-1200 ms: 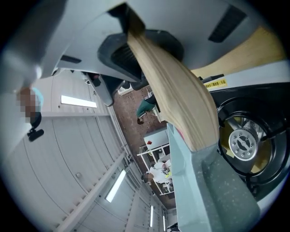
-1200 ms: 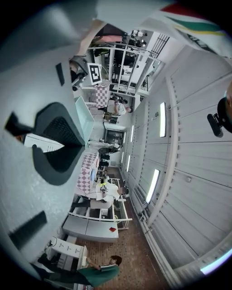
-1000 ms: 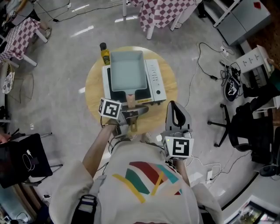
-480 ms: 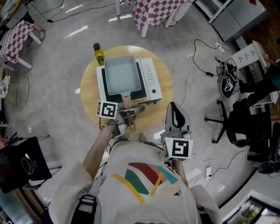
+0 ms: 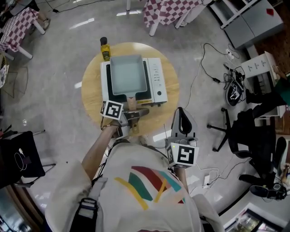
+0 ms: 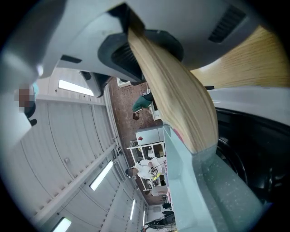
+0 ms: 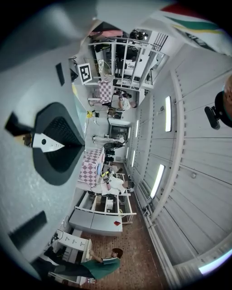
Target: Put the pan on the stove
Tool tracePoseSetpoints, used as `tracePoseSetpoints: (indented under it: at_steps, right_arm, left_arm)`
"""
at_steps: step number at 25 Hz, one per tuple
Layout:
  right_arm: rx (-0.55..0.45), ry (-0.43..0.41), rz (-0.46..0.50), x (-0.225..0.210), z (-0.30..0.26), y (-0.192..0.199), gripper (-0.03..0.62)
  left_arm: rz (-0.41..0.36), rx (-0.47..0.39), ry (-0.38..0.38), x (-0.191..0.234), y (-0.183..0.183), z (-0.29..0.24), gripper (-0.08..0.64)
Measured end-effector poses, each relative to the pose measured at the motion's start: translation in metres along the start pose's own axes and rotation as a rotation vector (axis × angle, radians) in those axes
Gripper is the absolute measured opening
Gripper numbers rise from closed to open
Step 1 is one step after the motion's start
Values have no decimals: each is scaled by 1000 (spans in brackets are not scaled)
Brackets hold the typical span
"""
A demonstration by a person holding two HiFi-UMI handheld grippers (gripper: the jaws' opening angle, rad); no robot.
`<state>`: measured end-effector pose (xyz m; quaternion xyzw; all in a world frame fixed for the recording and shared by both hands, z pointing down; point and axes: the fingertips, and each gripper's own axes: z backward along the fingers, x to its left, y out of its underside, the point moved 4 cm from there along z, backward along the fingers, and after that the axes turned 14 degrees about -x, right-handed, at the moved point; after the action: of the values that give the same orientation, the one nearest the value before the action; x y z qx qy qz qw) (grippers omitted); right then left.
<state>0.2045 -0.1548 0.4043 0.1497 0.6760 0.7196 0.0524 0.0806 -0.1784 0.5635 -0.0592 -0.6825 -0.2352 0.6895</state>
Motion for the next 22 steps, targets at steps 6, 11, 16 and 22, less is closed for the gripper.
tracePoseSetpoints:
  at_steps: [6,11,16,22]
  right_arm:
    - [13,-16,6,3,-4,4,-2]
    - [9,-22,1,4,-6,5,-2]
    - [16,-20,-8,4,-5,8,-2]
    - [21,-20,-13,6,-5,13,-2]
  left_arm:
    - [55,-21,39,0,3,-1,14]
    - [43,-35,36,1,2,0,14]
    - [72,-69,51,2,3,2,14]
    - [-43,-83,58,6,-3,3,67]
